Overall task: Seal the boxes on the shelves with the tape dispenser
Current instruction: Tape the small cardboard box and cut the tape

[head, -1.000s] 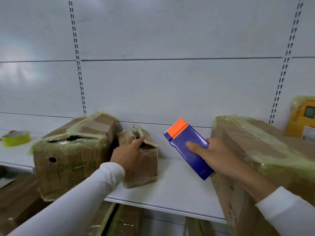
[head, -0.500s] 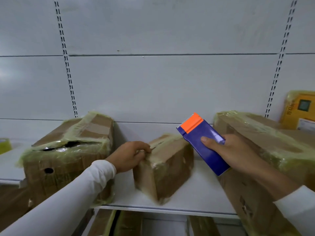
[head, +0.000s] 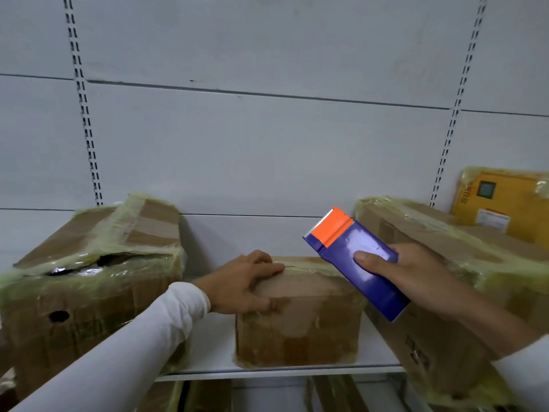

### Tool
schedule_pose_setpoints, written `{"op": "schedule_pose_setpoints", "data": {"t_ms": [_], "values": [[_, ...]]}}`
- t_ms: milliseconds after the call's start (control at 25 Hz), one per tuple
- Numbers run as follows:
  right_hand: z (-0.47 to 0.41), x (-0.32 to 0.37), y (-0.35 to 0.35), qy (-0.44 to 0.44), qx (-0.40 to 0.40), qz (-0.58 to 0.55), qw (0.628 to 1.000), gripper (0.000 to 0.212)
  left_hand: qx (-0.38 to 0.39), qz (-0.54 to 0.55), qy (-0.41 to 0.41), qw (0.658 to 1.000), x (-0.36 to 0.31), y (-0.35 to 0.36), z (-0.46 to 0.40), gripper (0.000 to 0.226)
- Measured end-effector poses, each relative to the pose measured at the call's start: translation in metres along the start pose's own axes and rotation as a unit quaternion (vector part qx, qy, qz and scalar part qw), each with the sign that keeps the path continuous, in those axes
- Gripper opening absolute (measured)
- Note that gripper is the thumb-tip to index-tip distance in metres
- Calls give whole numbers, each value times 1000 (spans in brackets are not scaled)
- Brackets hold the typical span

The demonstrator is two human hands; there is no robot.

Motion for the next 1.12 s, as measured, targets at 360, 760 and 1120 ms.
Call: {"op": "schedule_pose_setpoints", "data": {"t_ms": [360,760,1120], "values": [[-10,9,-20,-32,91,77,992,53,-117,109,16,987,-1,-10,3,75],[-31,24,-9,-66,206,115,970,47,-179,312,75,930,-17,-27,11,32],[-41,31,0,-82,243,108,960,36,-184,393,115,894,-25,-25,17,16]]}}
Point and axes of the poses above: each hand's wrist, its own z-axis away from the middle knuckle, its own y-axis out of the palm, x = y × z, the point moved 1 cm from there along -z, towards the middle knuckle, and after that the axes turned 14 degrees about x, right-handed, at the moved point
